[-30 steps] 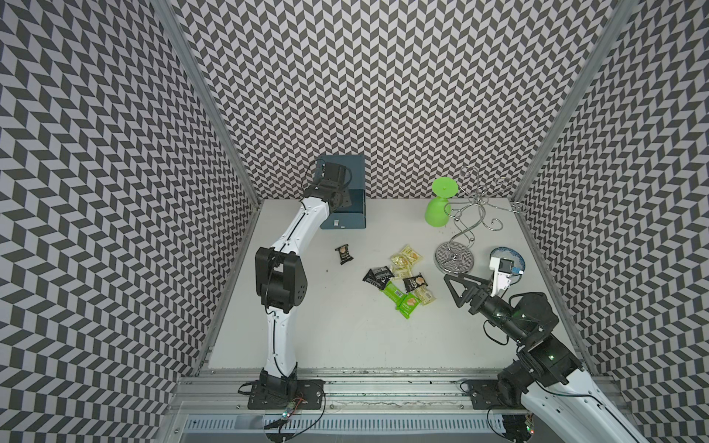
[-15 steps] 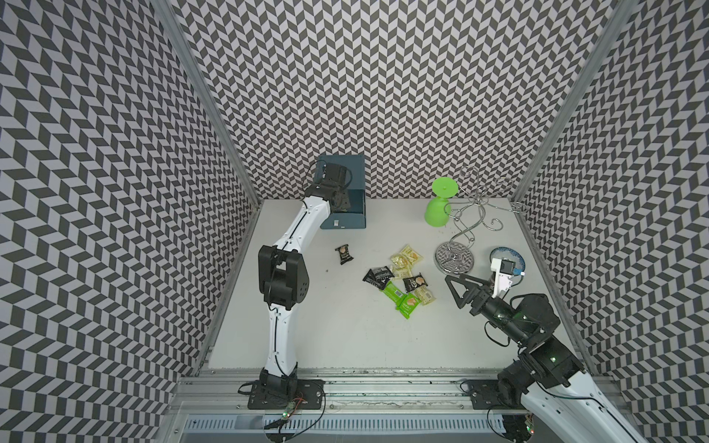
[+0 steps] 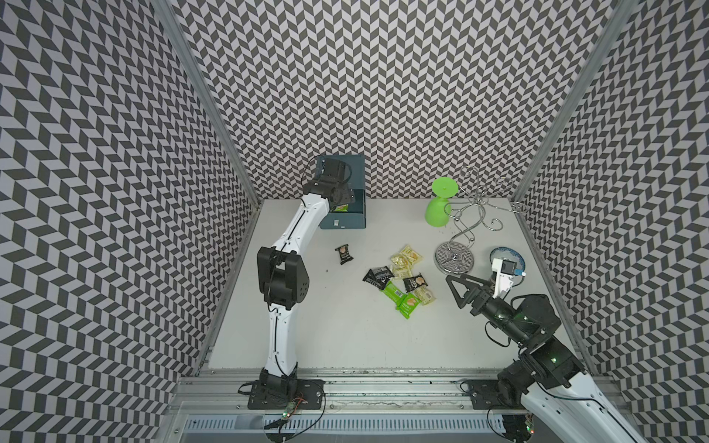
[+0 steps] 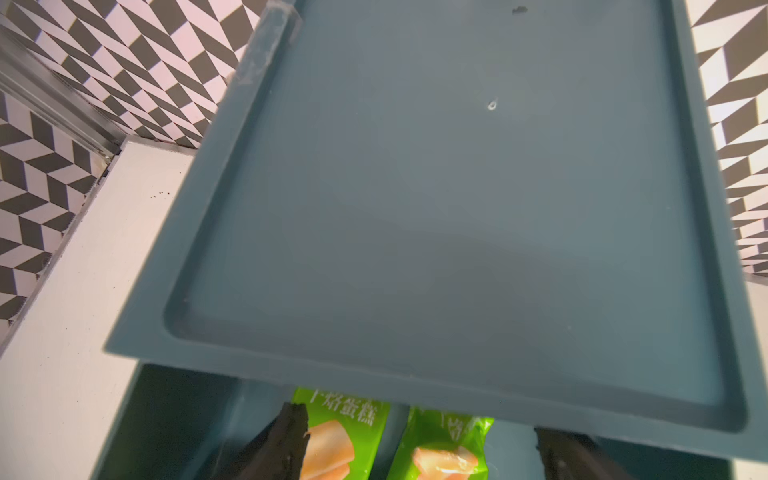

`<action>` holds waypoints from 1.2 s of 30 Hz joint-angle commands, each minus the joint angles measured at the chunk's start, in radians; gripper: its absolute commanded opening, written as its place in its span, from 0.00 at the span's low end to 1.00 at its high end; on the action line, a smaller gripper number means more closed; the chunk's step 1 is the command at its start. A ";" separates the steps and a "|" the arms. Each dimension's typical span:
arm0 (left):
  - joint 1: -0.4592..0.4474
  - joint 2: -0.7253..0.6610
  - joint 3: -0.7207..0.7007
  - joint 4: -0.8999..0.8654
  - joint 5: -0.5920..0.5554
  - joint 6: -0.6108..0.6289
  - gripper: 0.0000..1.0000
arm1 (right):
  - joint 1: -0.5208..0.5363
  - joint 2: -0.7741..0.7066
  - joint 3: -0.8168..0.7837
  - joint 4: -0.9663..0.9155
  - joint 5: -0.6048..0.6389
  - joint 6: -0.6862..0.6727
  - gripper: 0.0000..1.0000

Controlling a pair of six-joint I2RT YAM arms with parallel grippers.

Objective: Place the cookies into the drawer by color
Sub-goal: Place the cookie in the drawer, then pick up the cookie at the center of the board.

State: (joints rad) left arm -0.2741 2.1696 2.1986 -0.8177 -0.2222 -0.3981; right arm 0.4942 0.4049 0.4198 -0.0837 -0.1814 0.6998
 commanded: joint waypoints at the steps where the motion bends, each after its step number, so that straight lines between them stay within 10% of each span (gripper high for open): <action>1: 0.004 -0.070 0.032 -0.012 0.023 0.001 0.89 | 0.004 -0.014 0.019 0.022 0.012 0.003 1.00; 15: -0.078 -0.293 0.015 -0.015 0.137 -0.025 0.87 | 0.003 0.010 0.014 0.047 0.010 0.013 1.00; 36: -0.421 -0.700 -0.682 0.177 0.126 0.024 0.80 | 0.004 0.025 0.003 0.074 -0.015 0.042 1.00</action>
State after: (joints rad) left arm -0.6765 1.5085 1.5738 -0.6987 -0.1066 -0.3626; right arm 0.4942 0.4274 0.4198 -0.0731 -0.1867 0.7330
